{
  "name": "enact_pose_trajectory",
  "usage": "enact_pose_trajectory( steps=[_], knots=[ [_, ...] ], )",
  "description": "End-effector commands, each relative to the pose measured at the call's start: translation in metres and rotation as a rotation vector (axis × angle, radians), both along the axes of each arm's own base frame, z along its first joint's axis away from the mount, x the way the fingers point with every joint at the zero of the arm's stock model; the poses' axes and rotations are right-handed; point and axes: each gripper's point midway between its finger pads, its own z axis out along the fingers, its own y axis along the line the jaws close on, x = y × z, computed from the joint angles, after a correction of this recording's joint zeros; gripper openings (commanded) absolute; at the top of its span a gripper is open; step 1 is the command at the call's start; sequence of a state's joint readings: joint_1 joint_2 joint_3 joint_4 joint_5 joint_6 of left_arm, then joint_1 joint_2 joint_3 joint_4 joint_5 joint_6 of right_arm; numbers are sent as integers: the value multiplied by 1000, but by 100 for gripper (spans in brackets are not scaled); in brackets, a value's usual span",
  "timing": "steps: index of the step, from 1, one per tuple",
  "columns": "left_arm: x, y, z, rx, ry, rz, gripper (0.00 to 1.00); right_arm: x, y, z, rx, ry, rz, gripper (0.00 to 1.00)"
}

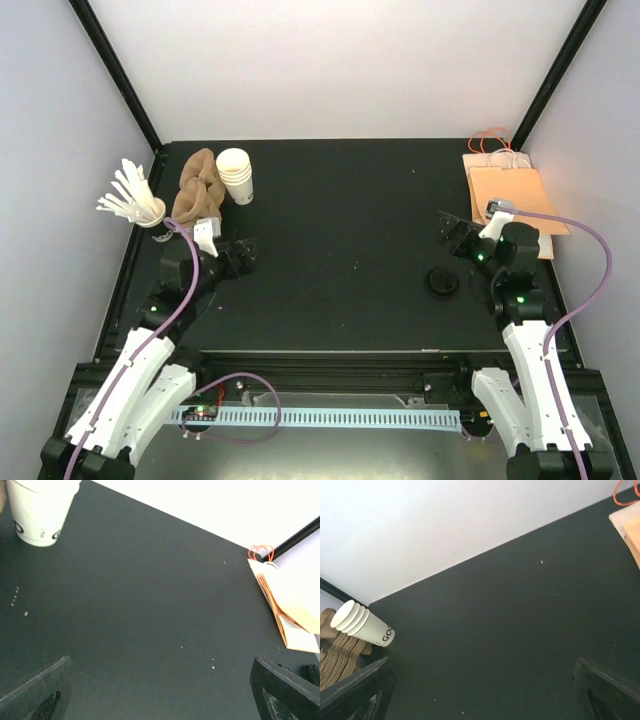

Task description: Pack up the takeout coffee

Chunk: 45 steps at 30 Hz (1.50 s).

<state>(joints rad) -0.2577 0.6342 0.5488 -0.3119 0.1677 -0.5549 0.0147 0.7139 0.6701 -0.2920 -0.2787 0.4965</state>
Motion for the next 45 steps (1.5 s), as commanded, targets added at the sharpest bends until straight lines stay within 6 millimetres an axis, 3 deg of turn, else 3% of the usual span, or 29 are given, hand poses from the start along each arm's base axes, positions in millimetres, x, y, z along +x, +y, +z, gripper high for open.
enact_pose_trajectory(
  steps=[1, 9, 13, 18, 22, 31, 37, 41, 45],
  knots=[
    [-12, -13, -9, -41, 70, -76, 99, -1, -1, -4, 25, 63, -16, 100],
    [-21, -42, -29, -97, 198, -248, 99, 2, -8, -30, -27, 282, -39, 100],
    [-22, -58, -36, -120, 237, -348, 99, 7, -18, -34, -106, 303, -69, 100],
    [-21, -71, -40, -155, 271, -420, 99, 19, -52, -21, -267, 259, -211, 100],
    [-25, -84, -41, -179, 257, -527, 99, 38, -69, -27, -378, 298, -260, 100],
    [-26, -97, -46, -241, 250, -593, 99, 90, -106, -76, -629, 574, -334, 100],
    [-25, -108, -34, -243, 186, -639, 99, 122, -128, -98, -764, 714, -397, 95],
    [-24, -112, -29, -233, 162, -657, 99, 128, -141, -120, -873, 819, -403, 91],
    [-22, -117, -22, -232, 133, -673, 99, 131, -145, -144, -914, 905, -389, 81]
  ],
)
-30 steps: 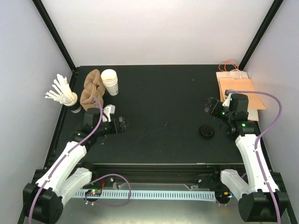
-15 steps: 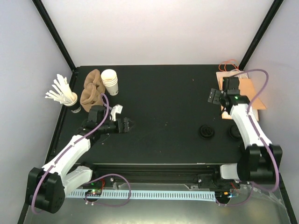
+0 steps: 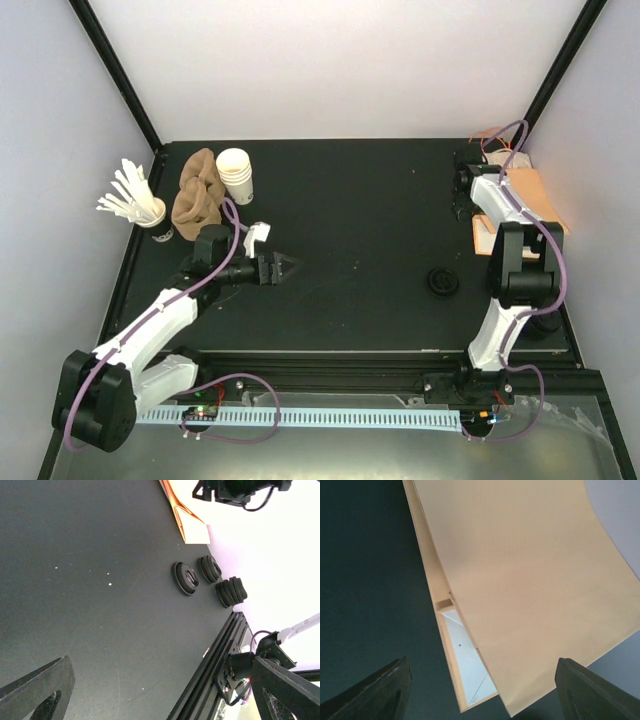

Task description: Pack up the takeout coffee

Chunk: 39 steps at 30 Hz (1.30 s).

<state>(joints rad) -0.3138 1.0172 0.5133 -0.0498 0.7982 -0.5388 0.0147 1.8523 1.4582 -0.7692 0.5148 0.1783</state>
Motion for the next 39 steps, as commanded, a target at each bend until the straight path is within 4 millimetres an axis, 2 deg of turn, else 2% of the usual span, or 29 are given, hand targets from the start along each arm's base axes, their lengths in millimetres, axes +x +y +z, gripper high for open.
enact_pose_trajectory(
  steps=[1, 5, 9, 22, 30, 39],
  knots=[
    [5, -11, 24, -40, -85, -41, 99, -9, -17, -19, -107, 136, -33, 78],
    [5, -15, 31, -47, -126, -57, 99, -10, -29, -34, -194, 203, -81, 74],
    [4, -17, 34, -47, -145, -68, 99, -5, -36, -38, -242, 211, -105, 73],
    [4, -17, 40, -57, -182, -66, 99, 41, -45, -47, -330, 221, -90, 69],
    [9, -19, 41, -54, -185, -64, 99, 41, -40, -63, -294, 255, -58, 70],
    [12, -20, 35, -49, -169, -66, 99, 39, -57, -67, -449, 320, -85, 63]
  ],
)
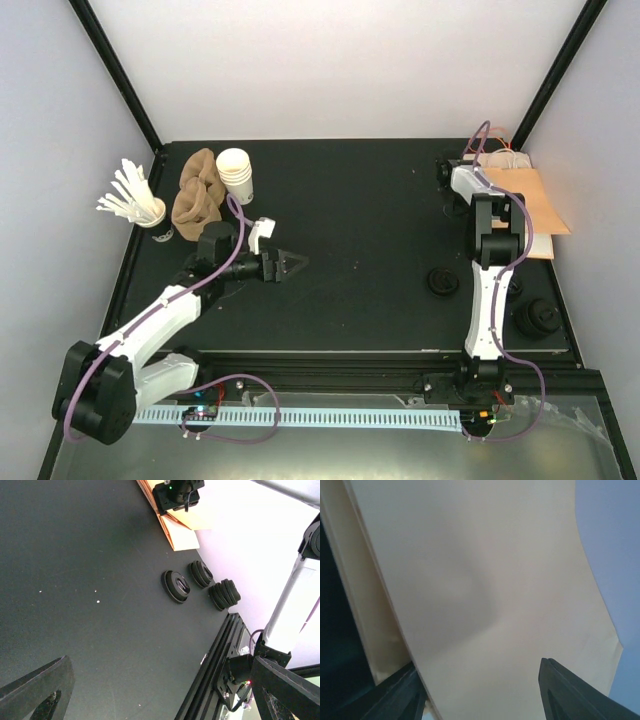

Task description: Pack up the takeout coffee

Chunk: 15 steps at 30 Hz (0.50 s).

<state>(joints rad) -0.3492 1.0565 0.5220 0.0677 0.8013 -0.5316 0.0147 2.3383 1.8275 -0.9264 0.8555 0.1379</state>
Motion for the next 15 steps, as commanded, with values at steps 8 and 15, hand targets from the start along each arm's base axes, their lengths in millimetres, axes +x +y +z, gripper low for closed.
enact_pose_trajectory(
  steps=[8, 15],
  knots=[
    [4, -5, 24, -22, -83, -21, 99, 5, -23, 54, -236, -56, -47, 10],
    [0, -1, 32, -22, -100, -2, 99, -3, 9, 136, -312, -205, 10, 1]
  ],
)
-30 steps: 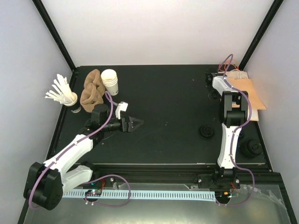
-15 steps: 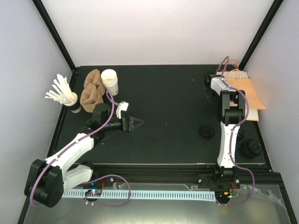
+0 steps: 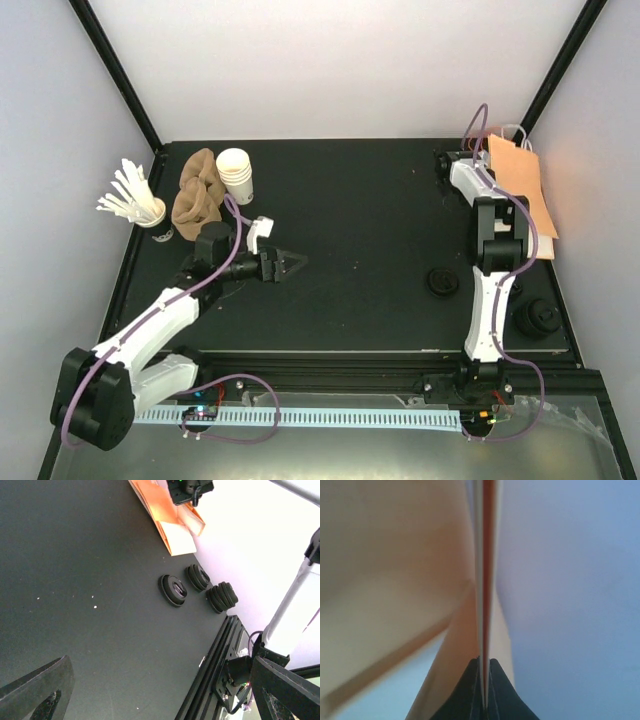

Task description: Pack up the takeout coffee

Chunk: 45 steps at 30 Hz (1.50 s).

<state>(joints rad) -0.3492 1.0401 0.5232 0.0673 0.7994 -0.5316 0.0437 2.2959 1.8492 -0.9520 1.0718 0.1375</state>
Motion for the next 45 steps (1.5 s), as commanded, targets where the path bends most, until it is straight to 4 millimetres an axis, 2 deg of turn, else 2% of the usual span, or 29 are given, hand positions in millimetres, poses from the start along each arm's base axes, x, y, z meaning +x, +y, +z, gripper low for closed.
enact_pose_trajectory(
  steps=[1, 4, 7, 10, 13, 14, 16, 18, 20, 22, 23, 25, 27, 30, 34, 40, 45],
  knots=[
    [0, -1, 29, -15, -83, 4, 99, -5, 27, 93, -99, -184, 58, 1],
    [-3, 3, 36, -10, -90, 21, 99, -14, 63, 132, -86, -277, 143, 1],
    [-8, 9, 45, -1, -100, 48, 99, -27, 110, 173, -23, -382, 250, 1],
    [-15, 18, 55, 12, -115, 90, 99, -42, 165, 199, 87, -434, 398, 1],
    [-25, 30, 63, 23, -122, 146, 99, -63, 214, 215, 217, -465, 564, 1],
    [-29, 33, 67, 19, -131, 157, 99, -70, 227, 219, 291, -485, 611, 1],
    [-38, 39, 73, 8, -149, 178, 99, -84, 267, 223, 573, -519, 752, 1],
    [-47, 46, 78, -11, -166, 208, 99, -108, 306, 235, 846, -568, 937, 1],
    [-53, 50, 80, -37, -170, 231, 99, -144, 342, 249, 1100, -625, 1165, 1],
    [-56, 56, 85, -53, -184, 263, 99, -186, 367, 261, 1314, -691, 1386, 1],
    [-58, 59, 88, -51, -195, 280, 99, -205, 374, 267, 1399, -736, 1479, 1],
    [-58, 66, 95, -37, -241, 312, 99, -234, 373, 255, 1526, -793, 1535, 1],
    [-58, 71, 102, -23, -279, 339, 99, -246, 370, 250, 1590, -817, 1537, 1],
    [-53, 75, 108, 9, -317, 366, 99, -261, 374, 236, 1643, -734, 1570, 1],
    [-36, 82, 111, 62, -309, 425, 99, -289, 383, 218, 1706, -527, 1652, 1],
    [-23, 64, 133, 32, -359, 348, 99, -320, 381, 204, 1752, -379, 1724, 1],
    [-17, 41, 135, -43, -280, 196, 99, -329, 375, 194, 1748, -363, 1721, 1]
  ],
)
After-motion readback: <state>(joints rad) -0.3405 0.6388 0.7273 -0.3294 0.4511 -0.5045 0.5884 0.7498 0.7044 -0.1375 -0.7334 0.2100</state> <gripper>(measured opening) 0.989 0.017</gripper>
